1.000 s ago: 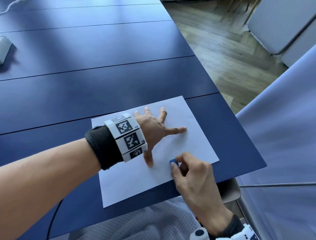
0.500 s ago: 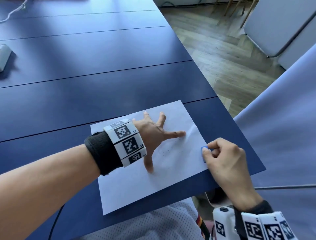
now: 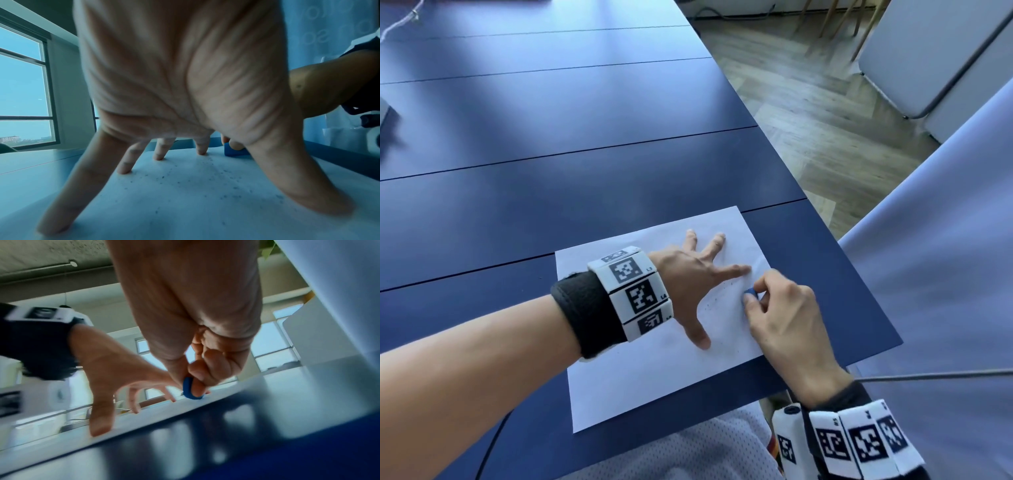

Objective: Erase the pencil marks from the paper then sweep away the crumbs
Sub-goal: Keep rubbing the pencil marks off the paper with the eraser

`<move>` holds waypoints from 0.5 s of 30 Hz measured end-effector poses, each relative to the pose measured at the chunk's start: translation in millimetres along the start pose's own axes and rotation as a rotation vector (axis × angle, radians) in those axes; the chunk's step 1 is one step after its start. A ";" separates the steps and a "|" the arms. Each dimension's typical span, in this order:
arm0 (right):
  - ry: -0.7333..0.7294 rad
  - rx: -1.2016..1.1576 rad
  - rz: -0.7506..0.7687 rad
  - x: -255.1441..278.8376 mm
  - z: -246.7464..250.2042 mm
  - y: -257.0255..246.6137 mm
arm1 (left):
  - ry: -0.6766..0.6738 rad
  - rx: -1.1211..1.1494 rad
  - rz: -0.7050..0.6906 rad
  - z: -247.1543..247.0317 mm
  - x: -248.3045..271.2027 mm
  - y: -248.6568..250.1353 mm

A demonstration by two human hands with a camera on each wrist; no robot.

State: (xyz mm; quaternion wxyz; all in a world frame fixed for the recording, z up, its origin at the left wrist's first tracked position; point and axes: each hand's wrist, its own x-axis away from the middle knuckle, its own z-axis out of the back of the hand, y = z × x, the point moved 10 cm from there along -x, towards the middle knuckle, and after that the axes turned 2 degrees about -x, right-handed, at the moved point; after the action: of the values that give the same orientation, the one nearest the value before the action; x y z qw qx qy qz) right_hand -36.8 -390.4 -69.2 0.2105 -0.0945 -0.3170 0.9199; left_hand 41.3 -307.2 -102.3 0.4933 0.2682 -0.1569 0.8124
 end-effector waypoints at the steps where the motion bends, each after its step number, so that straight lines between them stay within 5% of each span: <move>1: -0.022 0.007 0.021 1.1 -2.7 -6.0 | 0.009 -0.014 -0.005 1.6 -0.8 0.6; 15: 0.028 -0.012 -0.016 -15.0 8.3 6.1 | 0.031 -0.039 -0.008 7.3 -2.7 0.9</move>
State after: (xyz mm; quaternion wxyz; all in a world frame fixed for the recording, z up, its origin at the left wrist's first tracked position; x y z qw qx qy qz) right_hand -27.9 -405.9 -65.9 0.2216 -0.1059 -0.3205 0.9149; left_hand 43.6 -313.4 -98.0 0.5040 0.2467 -0.1642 0.8113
